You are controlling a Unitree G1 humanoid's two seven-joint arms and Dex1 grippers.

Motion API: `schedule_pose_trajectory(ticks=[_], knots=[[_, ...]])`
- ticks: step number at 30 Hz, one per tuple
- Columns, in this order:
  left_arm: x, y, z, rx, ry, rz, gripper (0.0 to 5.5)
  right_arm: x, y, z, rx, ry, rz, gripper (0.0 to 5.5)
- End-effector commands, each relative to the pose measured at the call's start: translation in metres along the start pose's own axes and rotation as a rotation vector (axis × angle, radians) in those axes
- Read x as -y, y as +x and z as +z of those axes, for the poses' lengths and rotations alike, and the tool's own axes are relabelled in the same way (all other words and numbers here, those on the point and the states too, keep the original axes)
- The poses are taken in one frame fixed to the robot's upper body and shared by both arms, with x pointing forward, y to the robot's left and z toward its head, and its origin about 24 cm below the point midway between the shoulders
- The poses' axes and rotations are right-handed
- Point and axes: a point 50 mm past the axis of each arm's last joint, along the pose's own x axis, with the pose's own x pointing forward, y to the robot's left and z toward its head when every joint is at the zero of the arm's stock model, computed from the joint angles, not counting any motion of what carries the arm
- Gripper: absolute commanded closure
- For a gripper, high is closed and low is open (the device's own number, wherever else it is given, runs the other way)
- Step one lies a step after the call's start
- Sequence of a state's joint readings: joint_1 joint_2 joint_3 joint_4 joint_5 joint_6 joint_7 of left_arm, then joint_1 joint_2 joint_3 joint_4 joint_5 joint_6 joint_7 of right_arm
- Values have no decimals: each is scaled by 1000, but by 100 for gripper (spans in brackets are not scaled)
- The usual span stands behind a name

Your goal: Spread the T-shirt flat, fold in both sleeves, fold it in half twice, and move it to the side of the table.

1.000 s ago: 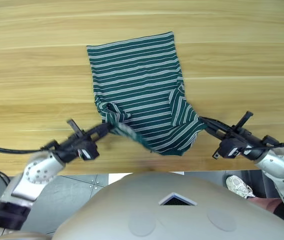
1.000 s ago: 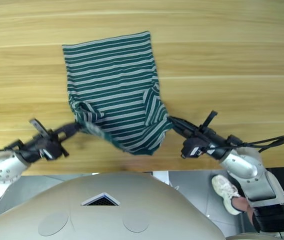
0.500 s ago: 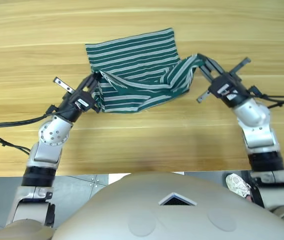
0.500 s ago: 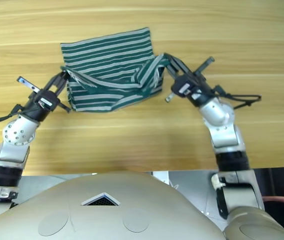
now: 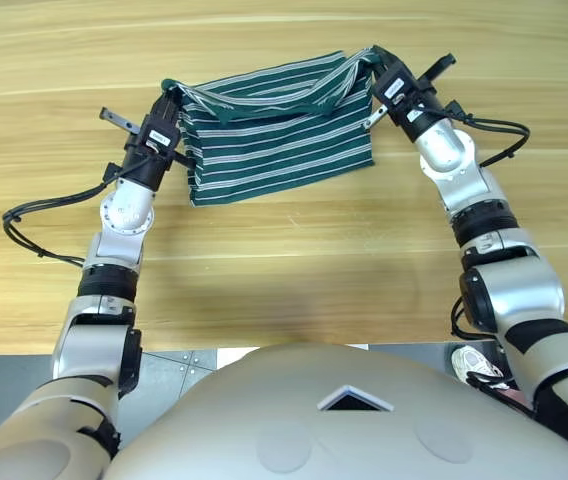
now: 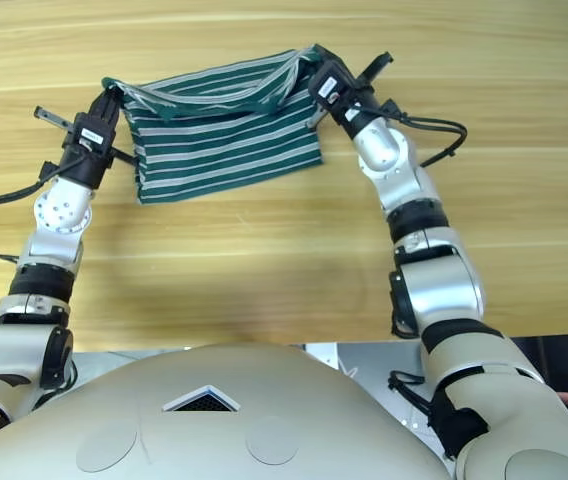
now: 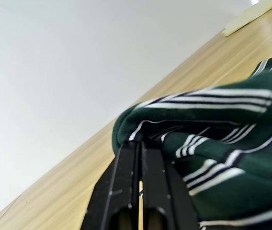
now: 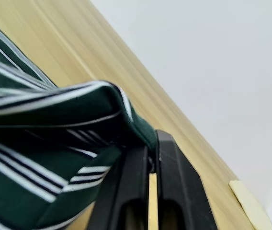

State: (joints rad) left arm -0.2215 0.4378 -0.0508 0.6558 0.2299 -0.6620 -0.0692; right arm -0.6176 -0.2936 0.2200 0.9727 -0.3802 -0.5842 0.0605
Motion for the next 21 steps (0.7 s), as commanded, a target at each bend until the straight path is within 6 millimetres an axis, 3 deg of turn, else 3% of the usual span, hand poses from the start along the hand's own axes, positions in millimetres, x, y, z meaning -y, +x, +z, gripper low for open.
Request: schedule_pose_trajectory(ticks=[1, 8, 12, 17, 21], knots=[[-8, 4, -7, -31, -21, 53, 546, 0, 14, 8, 1, -22, 4, 550], [-8, 11, -18, -101, -28, 69, 546, -2, 27, 11, -46, -28, 7, 550], [2, 21, -21, -137, -24, 30, 546, -3, 35, 14, -81, -38, -1, 550], [5, 31, -19, -138, -32, 12, 550, 1, 39, 16, -95, -39, -20, 446], [4, 40, -19, -165, -55, -2, 487, -5, 42, 17, -119, -50, -7, 383]])
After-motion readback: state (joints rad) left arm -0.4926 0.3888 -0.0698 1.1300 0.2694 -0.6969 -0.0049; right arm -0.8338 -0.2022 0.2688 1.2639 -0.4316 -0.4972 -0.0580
